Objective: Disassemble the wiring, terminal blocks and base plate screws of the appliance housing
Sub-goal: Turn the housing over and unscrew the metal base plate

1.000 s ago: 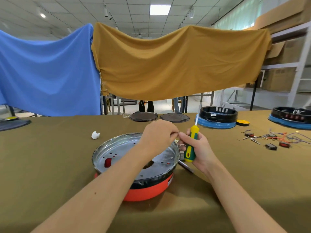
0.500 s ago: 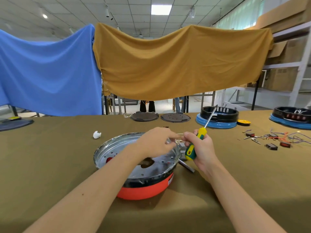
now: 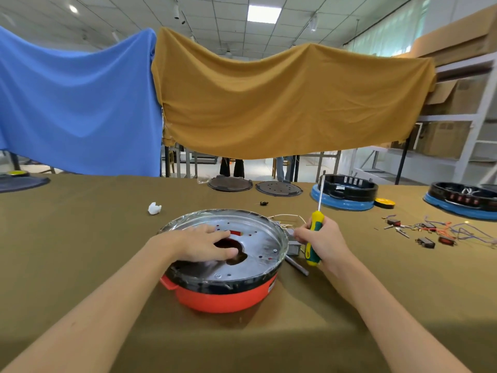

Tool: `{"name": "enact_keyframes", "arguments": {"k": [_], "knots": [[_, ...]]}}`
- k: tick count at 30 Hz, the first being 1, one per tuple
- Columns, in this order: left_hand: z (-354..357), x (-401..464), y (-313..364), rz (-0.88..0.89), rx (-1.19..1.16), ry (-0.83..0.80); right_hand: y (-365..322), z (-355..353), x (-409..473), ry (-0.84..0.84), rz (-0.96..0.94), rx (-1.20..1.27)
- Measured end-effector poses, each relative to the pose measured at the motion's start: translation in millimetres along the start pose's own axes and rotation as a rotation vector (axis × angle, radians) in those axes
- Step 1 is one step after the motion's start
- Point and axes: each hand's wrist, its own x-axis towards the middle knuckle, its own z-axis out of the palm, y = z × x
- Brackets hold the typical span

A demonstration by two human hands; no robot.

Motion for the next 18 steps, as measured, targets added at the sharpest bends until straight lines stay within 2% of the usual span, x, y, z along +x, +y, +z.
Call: {"name": "enact_keyframes", "arguments": {"k": [4,9,13,18], "knots": [[-1.2,-3.8,1.4,-0.031,-0.034,-0.084,-16.2,-27.9,5.8,-0.068,-0.023,-0.343],[0.5,-2.6,2.6,-0.041,-0.055,-0.091,-25.5,-52.7,7.5,-0.244,-0.031,-0.583],[1.6,-3.0,3.0,-0.053,-0.062,-0.083,-24.3,-59.0,6.4,-0.273,-0.056,-0.84],[2.3,-4.6,2.5,-0.055,-0.069,-0.073,-17.0,-54.4,4.2,-0.296,-0.114,-0.953]]}}
